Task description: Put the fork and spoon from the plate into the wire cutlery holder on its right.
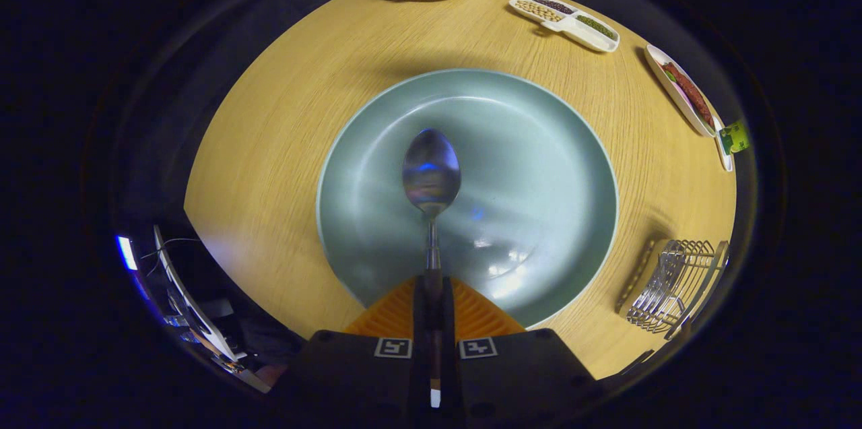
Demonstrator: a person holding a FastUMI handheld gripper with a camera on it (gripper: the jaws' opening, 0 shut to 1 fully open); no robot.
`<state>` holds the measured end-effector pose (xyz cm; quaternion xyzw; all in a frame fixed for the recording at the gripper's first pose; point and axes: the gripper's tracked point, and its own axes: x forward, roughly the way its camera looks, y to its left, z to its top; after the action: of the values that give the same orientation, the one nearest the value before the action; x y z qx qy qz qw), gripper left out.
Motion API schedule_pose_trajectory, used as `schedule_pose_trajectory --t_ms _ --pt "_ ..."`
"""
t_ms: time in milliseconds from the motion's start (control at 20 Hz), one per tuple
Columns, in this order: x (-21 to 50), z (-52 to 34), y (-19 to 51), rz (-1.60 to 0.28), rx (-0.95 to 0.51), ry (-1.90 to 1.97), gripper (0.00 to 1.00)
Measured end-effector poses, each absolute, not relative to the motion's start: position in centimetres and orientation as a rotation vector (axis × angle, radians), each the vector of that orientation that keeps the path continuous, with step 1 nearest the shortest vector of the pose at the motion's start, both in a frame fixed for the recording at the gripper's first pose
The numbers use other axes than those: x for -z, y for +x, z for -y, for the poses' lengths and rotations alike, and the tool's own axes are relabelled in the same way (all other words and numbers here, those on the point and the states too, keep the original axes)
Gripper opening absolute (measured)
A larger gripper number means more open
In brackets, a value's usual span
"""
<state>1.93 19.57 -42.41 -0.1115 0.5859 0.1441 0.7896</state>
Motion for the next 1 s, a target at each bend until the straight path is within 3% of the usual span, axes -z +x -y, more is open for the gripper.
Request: schedule_pose_trajectory --t_ms 650,1000 --pt "33.6 -17.5 2.2 -1.183 -0.385 -0.105 0.08" --pt "26.0 -9.3 -0.3 -1.21 -0.399 -0.098 0.08"
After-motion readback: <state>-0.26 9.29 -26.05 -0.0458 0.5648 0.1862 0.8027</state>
